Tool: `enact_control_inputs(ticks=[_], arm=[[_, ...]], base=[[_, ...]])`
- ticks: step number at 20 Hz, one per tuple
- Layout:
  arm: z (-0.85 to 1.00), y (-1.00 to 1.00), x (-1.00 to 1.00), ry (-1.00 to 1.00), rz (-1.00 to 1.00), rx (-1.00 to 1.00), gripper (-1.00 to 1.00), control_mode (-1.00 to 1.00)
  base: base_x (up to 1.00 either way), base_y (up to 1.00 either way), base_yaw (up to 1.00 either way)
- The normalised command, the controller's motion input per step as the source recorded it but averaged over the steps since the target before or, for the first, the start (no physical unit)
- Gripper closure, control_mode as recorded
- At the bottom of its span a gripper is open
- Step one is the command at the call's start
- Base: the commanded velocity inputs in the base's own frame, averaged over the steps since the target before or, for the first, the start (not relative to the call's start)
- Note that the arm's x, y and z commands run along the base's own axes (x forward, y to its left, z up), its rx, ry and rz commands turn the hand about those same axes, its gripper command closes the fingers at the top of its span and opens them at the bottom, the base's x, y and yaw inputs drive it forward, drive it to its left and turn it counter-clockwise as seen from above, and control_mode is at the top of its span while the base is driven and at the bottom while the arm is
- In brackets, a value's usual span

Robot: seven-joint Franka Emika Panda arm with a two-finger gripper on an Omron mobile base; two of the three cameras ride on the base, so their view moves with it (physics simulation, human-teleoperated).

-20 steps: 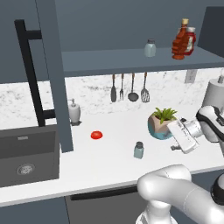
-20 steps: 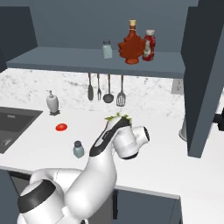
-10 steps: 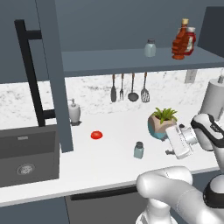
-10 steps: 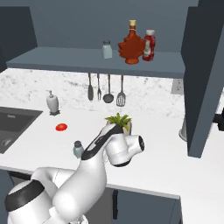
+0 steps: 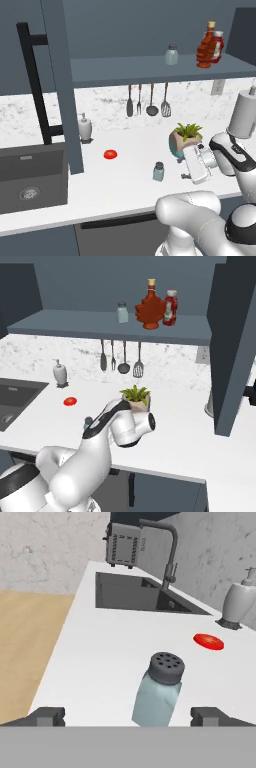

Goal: Put the shaker and condiment bottle from the counter next to their counterparts in the cabinet.

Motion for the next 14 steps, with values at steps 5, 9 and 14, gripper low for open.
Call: enact_control_inputs(ticks=[5,9,14], arm=[[-0.05,0.06,0.19,0.0,0.0,0.0,-1.0,-1.0],[-0.03,0.15,0.0,0.0,0.0,0.0,-1.0,-1.0],[-0.26,0.01,0.15,0.02,0.0,0.0,-1.0,-1.0]], base=[[0.0,0.0,0.0],[0.0,0.0,0.0],[0.0,0.0,0.0]])
